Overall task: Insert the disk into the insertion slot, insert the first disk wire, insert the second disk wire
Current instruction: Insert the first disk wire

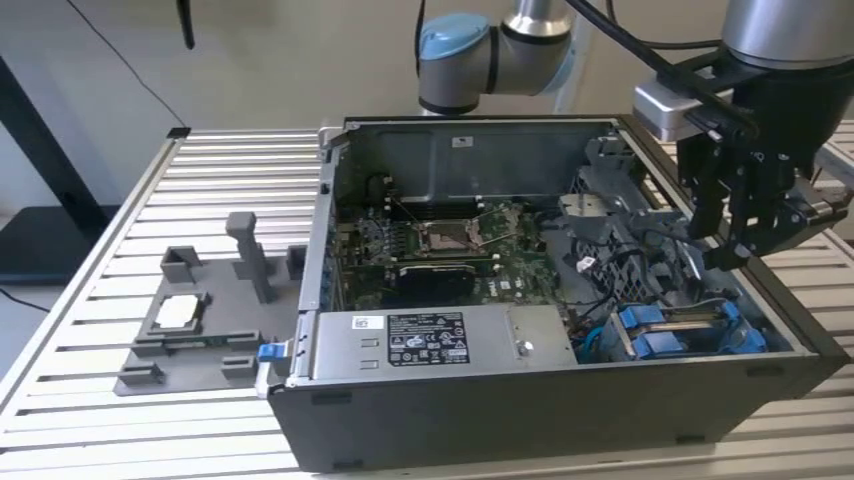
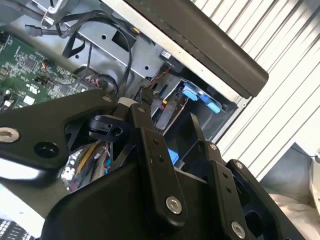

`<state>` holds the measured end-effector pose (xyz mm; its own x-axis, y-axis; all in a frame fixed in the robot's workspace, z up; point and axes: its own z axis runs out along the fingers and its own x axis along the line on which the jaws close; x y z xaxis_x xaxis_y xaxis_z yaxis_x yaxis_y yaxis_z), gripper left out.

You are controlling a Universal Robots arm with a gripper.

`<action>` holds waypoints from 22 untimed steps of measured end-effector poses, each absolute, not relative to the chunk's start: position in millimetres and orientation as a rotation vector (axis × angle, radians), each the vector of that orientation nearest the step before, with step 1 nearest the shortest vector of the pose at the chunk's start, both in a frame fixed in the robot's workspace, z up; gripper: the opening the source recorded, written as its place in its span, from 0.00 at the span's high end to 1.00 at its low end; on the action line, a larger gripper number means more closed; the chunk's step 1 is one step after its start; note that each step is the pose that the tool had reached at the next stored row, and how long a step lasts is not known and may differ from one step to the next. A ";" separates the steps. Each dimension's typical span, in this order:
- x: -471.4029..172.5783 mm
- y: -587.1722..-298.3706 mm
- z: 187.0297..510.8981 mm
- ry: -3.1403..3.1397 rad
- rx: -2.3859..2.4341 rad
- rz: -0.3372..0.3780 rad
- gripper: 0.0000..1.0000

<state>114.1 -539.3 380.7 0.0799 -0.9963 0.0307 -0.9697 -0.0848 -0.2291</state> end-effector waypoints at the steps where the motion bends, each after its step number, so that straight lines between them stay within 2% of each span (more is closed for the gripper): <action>1: 113.8 -539.4 380.6 2.018 -2.194 -0.269 0.53; 12: 113.8 -541.3 380.0 2.018 -2.195 -0.271 0.55; 15: 113.8 -541.3 380.1 2.018 -2.195 -0.271 0.74; 17: 113.8 -541.3 380.1 2.018 -2.195 -0.271 0.74; 18: 113.8 -541.3 380.1 2.018 -2.195 -0.271 0.80; 22: 113.8 -541.3 380.1 2.018 -2.195 -0.271 0.80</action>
<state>113.8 -541.3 380.1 0.0798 -0.9963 0.0330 -0.9697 -0.0853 -0.2290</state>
